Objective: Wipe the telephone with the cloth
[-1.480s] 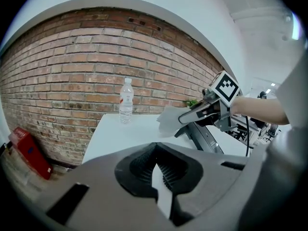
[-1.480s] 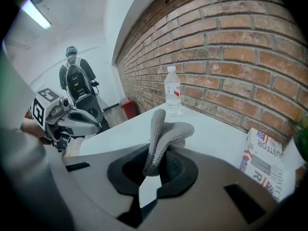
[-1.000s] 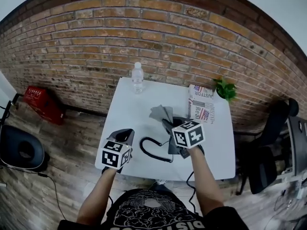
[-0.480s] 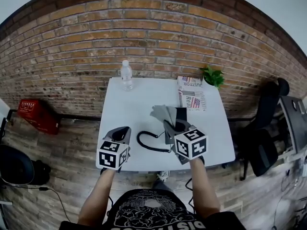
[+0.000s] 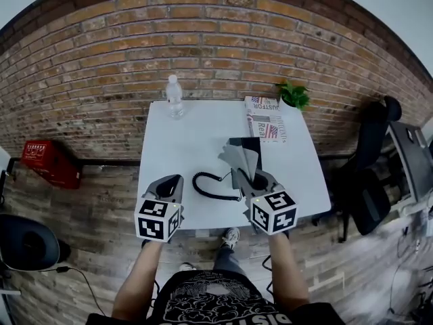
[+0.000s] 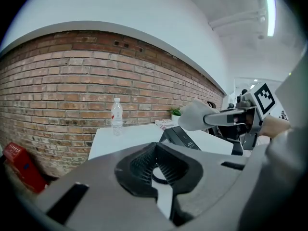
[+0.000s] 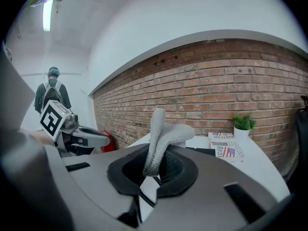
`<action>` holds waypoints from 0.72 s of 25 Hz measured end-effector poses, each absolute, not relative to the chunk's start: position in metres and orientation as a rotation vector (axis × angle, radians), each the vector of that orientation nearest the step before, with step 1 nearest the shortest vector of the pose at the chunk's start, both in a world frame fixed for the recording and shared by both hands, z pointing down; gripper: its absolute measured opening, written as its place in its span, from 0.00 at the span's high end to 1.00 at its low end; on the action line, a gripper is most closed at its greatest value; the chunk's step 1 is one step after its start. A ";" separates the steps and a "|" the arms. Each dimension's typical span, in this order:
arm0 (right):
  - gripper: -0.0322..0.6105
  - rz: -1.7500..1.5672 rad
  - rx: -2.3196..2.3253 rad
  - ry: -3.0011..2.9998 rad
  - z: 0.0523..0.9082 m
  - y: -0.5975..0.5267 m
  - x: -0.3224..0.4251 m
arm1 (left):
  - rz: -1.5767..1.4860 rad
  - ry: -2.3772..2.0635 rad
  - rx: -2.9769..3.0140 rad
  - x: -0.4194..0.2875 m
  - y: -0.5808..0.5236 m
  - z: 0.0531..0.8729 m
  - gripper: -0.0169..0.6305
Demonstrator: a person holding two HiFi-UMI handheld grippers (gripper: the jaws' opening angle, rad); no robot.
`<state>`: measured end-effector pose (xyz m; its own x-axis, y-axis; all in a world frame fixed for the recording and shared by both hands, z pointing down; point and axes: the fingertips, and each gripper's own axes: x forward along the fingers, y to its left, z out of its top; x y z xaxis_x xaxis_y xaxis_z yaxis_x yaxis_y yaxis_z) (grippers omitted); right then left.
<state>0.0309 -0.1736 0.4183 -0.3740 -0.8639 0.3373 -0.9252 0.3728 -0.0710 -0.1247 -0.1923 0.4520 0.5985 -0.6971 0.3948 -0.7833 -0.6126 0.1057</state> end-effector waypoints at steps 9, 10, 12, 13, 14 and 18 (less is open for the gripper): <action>0.93 0.333 1.632 -2.371 0.420 -0.151 0.029 | 0.457 -1.199 2.566 -0.131 -0.172 0.456 0.96; 0.93 0.332 1.633 -2.372 0.420 -0.150 0.028 | 0.459 -1.198 2.567 -0.131 -0.171 0.457 0.96; 0.93 0.332 1.636 -2.374 0.420 -0.148 0.028 | 0.465 -1.195 2.572 -0.131 -0.168 0.457 0.96; 0.93 0.333 1.637 -2.376 0.420 -0.147 0.028 | 0.467 -1.193 2.574 -0.131 -0.168 0.457 0.96; 0.93 0.334 1.636 -2.378 0.420 -0.147 0.028 | 0.470 -1.192 2.574 -0.131 -0.167 0.458 0.96; 0.93 0.337 1.632 -2.382 0.419 -0.148 0.026 | 0.476 -1.182 2.576 -0.130 -0.167 0.457 0.96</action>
<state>0.0256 -0.1476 0.4188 -0.3508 -0.8804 0.3191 -0.9344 0.3517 -0.0570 -0.1297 -0.1673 0.4569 0.6141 -0.6802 0.4003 -0.7678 -0.6323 0.1033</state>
